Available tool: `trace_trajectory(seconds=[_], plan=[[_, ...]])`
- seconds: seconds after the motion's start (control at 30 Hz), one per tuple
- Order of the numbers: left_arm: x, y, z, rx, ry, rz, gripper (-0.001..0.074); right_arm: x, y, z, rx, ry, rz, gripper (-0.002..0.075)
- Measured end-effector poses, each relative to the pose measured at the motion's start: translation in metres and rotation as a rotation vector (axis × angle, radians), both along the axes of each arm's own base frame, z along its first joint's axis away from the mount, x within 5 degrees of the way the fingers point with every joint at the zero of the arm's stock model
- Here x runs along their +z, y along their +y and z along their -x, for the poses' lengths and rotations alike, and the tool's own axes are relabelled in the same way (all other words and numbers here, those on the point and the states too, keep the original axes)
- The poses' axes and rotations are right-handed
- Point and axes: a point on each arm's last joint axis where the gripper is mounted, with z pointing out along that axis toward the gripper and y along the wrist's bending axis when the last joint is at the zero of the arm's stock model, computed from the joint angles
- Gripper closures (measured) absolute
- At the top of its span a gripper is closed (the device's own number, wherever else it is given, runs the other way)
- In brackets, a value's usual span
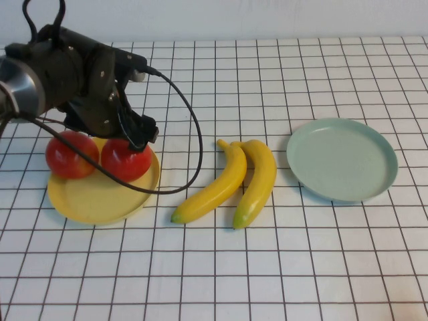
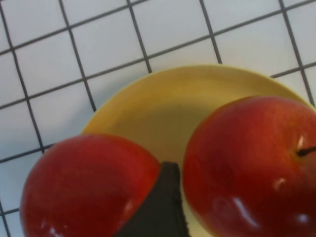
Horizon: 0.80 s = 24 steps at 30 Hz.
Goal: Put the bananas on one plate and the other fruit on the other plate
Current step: Put one type of fruit in the left plate, then put another type of fruit in the right plate
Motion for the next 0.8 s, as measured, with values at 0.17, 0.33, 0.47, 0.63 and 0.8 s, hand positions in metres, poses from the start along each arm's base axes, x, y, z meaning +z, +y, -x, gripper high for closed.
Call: trace_trajectory(seconds=[0.17, 0.33, 0.47, 0.63, 0.8], plan=[[0.031, 0.005, 0.011, -0.001, -0.065, 0.034, 0.0066, 0.0, 0.0, 0.0, 0.0, 0.0, 0.0, 0.0741], [0.075, 0.013, 0.03, -0.001, -0.17, 0.077, 0.0066, 0.0, 0.0, 0.0, 0.0, 0.0, 0.0, 0.0741], [0.103, 0.02, 0.052, 0.001, -0.226, 0.119, 0.019, 0.0, 0.0, 0.0, 0.0, 0.0, 0.0, 0.0741], [0.116, 0.026, 0.088, 0.0, -0.242, 0.245, 0.0631, 0.0, 0.0, 0.0, 0.0, 0.0, 0.0, 0.0741], [0.122, 0.043, 0.133, -0.012, -0.316, 0.298, 0.072, 0.0, 0.0, 0.0, 0.0, 0.0, 0.0, 0.0741]])
